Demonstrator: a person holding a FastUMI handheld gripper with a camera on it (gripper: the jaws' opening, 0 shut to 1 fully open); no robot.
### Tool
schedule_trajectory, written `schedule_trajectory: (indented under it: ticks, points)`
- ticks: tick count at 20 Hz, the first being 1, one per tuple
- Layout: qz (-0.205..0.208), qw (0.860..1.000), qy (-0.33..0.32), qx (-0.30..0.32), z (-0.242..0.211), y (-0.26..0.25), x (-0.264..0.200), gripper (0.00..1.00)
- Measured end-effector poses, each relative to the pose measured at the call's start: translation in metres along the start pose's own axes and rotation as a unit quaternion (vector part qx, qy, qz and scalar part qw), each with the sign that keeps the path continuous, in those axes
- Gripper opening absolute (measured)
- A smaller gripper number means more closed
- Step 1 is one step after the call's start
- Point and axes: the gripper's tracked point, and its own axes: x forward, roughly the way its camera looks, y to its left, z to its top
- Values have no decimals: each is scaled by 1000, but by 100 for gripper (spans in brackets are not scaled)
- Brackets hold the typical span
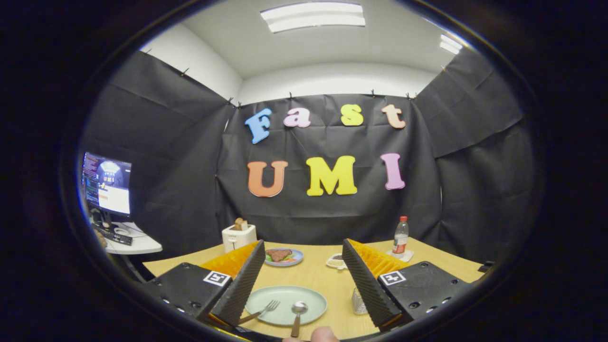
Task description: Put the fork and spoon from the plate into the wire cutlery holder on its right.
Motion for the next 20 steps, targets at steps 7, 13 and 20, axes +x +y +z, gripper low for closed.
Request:
schedule_trajectory:
  ticks: [7,13,20]
  points:
    - [3,999,34,-36,-6,-3,5,97]
    - [30,995,88,-30,-30,6,9,96]
    - [16,990,140,-14,-27,0,30,95]
